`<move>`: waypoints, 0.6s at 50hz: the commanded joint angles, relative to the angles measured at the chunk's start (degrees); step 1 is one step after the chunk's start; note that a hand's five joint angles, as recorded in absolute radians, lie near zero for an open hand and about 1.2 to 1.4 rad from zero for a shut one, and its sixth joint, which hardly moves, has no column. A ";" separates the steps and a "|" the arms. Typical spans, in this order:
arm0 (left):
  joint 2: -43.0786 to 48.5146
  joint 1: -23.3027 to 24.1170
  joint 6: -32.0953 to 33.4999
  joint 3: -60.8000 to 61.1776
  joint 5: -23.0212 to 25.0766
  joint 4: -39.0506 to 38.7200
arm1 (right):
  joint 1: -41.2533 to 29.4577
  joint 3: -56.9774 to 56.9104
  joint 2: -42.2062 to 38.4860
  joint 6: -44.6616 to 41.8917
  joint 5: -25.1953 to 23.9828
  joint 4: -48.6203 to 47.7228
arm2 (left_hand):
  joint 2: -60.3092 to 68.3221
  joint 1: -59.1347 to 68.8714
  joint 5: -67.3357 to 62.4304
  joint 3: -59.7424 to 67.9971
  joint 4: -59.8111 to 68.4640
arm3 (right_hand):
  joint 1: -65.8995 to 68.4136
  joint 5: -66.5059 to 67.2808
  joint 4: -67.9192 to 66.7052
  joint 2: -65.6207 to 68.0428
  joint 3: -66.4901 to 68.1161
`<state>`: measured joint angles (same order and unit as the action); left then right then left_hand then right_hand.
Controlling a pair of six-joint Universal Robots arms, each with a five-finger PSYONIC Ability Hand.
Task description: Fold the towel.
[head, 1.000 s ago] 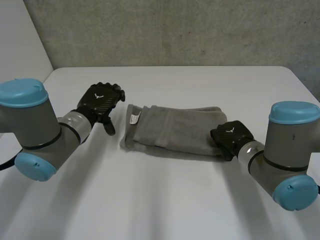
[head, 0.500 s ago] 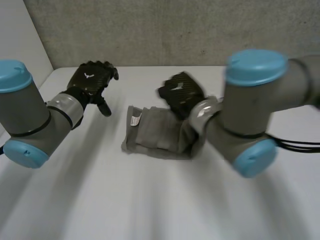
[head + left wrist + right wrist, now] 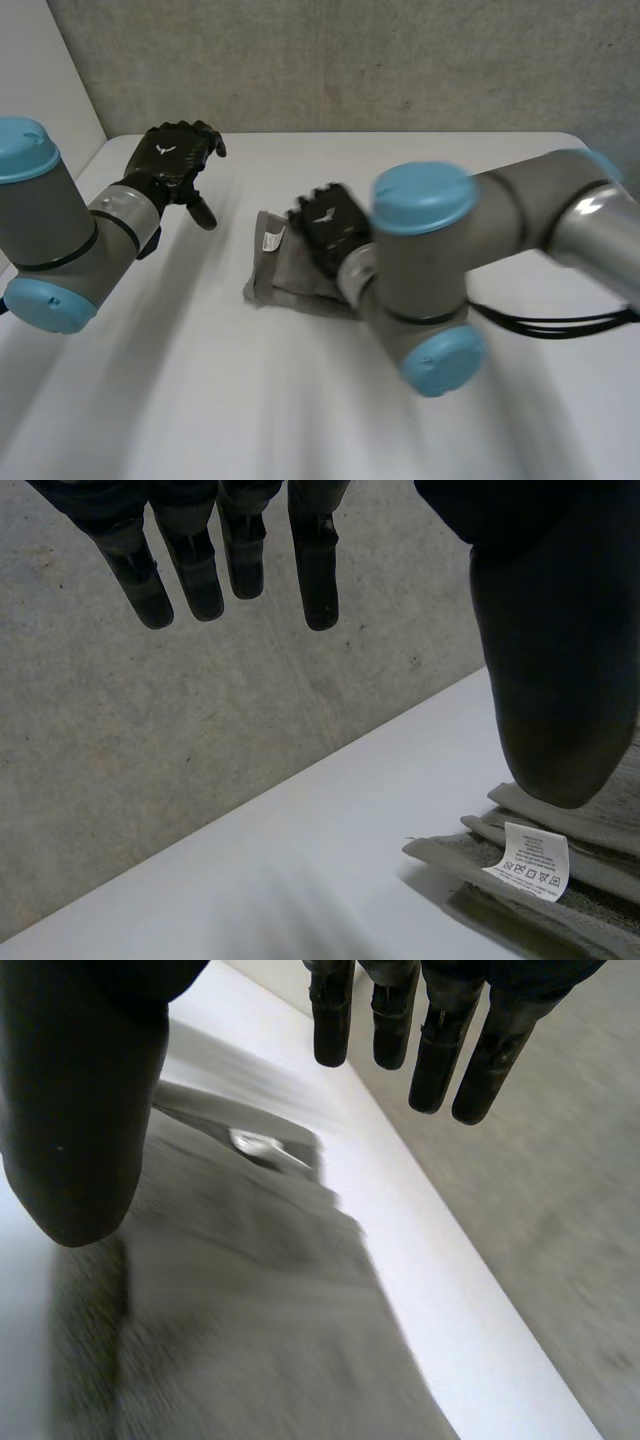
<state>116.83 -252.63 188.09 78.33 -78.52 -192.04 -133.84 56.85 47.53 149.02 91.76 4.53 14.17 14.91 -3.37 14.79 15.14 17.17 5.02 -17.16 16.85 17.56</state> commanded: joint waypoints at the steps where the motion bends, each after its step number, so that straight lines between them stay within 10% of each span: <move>1: 0.06 0.03 -0.09 0.42 0.03 0.00 | 6.92 14.60 9.86 4.18 0.27 -4.17 | -1.77 -2.51 0.97 -2.38 -2.74 | -2.54 -0.39 2.54 -2.22 -2.93; 12: 0.59 0.21 -0.09 0.51 0.03 0.00 | 18.43 34.81 14.87 8.39 -0.17 -16.38 | -1.77 -2.51 0.97 -2.38 -2.74 | 8.71 10.86 -8.71 9.03 8.32; 30: 0.76 0.21 -0.09 1.74 0.03 -0.26 | 21.43 37.19 9.16 8.57 -2.19 -19.55 | -1.77 -2.51 0.97 -2.38 -2.74 | 24.37 26.52 -24.37 24.69 23.98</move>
<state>117.60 -252.42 188.00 79.97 -78.49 -192.28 -113.13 94.50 58.56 157.48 89.85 -14.62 14.17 14.91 -3.37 14.79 15.14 39.42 29.38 -39.28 39.18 39.27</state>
